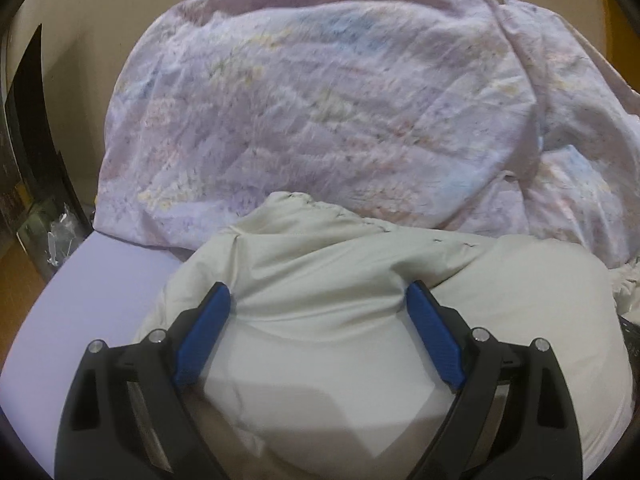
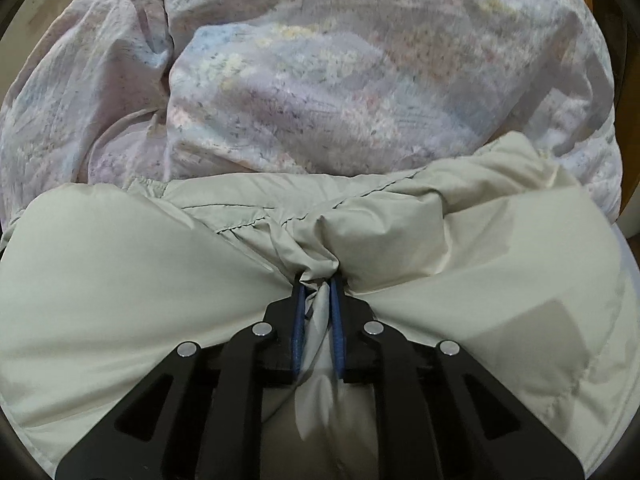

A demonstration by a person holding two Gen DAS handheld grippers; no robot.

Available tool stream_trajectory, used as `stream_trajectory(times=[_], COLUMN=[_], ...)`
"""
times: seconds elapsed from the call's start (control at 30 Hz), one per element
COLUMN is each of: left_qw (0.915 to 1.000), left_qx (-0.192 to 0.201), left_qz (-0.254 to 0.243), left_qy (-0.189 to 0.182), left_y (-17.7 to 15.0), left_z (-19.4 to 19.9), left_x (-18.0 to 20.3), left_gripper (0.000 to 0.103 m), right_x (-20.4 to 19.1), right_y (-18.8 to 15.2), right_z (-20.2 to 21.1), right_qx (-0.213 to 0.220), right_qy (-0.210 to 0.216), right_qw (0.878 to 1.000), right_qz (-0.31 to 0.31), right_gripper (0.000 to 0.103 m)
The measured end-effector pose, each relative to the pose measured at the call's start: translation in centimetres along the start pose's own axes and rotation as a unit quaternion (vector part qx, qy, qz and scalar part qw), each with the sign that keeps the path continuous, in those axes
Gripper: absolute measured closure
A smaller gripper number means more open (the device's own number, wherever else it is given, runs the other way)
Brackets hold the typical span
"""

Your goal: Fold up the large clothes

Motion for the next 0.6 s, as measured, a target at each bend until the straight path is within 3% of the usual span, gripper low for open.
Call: stream_trajectory(times=[0.3,0.33,0.37,0.43,0.53,0.6], left_qw=[0.9994,0.9995,0.9997,0.9998,0.9997,0.9995], left_qx=[-0.012,-0.013,-0.009,0.003,0.021,0.029], left_qz=[-0.022,-0.023,-0.023,-0.017,-0.010,-0.010], left_qy=[0.022,0.015,0.009,-0.003,0.000,0.009], left_y=[-0.1,-0.2,-0.3,-0.2,0.5,1.1], left_z=[-2.0,-1.5,-0.9,0.6,2.3,2.6], left_x=[0.8,0.6,0.3,-0.5,-1.5,-2.0], left_gripper=[0.007,0.007,0.007,0.007,0.007,0.007], right_x=[0.6,0.9,1.2,2.5,4.8,6.0], right_y=[-0.1,-0.2,-0.4,-0.5,0.1,0.3], right_z=[-0.5,0.4,1.3,3.9,6.2,6.4], right_qx=[-0.009,-0.010,-0.006,0.032,0.072,0.074], right_qy=[0.018,0.021,0.026,0.028,-0.009,-0.030], right_qw=[1.000,1.000,1.000,0.999,0.997,0.997], right_qz=[-0.001,0.004,0.005,0.001,-0.009,-0.023], right_gripper=[0.087,0.083,0.071,0.056,0.056,0.056])
Point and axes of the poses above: each gripper's, at about its wrist camera, not at the fingertips, and z roughly against the way its jaws point, x to its right, y to its top, the point moved 2 cm from there along -z, roughly the way its jaws point, and after that the axes turned 4 degrees about -x, right-handed, at the moved point
